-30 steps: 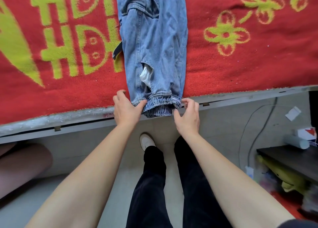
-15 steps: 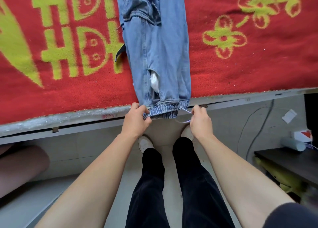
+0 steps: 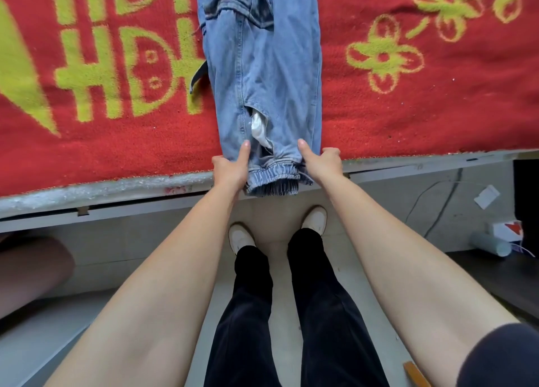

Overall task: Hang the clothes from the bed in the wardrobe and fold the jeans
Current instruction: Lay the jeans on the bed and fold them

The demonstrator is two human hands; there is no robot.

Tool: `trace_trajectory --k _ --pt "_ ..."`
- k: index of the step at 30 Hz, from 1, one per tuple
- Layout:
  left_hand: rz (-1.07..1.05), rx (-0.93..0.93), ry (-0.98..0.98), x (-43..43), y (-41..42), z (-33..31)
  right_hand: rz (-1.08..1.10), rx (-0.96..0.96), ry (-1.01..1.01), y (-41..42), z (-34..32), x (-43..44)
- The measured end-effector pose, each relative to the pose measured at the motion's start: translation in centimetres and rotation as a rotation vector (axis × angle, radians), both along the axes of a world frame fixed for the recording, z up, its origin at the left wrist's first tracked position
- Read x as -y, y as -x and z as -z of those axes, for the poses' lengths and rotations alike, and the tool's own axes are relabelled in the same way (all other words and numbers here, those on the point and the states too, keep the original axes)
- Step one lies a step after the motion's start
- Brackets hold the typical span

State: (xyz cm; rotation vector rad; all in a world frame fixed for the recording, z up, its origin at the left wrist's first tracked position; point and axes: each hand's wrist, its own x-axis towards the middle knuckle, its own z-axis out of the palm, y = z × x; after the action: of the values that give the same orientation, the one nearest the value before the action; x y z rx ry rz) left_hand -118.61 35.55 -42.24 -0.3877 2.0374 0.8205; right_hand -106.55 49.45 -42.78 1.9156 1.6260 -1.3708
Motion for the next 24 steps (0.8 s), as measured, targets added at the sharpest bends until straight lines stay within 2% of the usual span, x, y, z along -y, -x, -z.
trace_trajectory --k 3,4,6,8,11,12,18,22,24 --pt "-0.016 0.072 -0.119 -0.4 0.5 -1.1 -0.116 -0.085 -0.046 -0.3 -0.3 -1.3" --pt "-0.031 0.035 -0.189 -0.7 0.9 -1.4 -0.079 -0.171 -0.101 -0.5 -0.6 -1.5" --pt "-0.112 0.026 -0.375 -0.8 1.7 -1.7 0.125 -0.332 -0.209 -1.2 -1.0 -1.6" --pt "-0.176 0.109 -0.456 0.1 1.4 -1.1 0.14 -0.291 -0.195 -2.1 -0.7 -1.4" --pt "-0.106 0.21 -0.161 2.8 -1.6 1.0 -0.072 0.096 0.069 -3.7 1.3 -1.1" --pt "-0.109 0.26 -0.102 3.3 -2.4 1.7 -0.148 0.156 0.114 -3.3 1.5 -1.1" --pt "-0.147 0.446 -0.155 4.4 -3.9 1.0 -0.308 0.178 0.093 -4.5 0.6 -1.2" --pt "-0.129 0.42 -0.12 3.9 -3.5 -3.0 -0.285 0.086 0.141 -5.8 -1.9 -2.4" --pt "-0.114 0.38 -0.097 2.6 -2.1 -6.0 -0.178 0.0 0.175 -5.2 -4.7 -3.7"
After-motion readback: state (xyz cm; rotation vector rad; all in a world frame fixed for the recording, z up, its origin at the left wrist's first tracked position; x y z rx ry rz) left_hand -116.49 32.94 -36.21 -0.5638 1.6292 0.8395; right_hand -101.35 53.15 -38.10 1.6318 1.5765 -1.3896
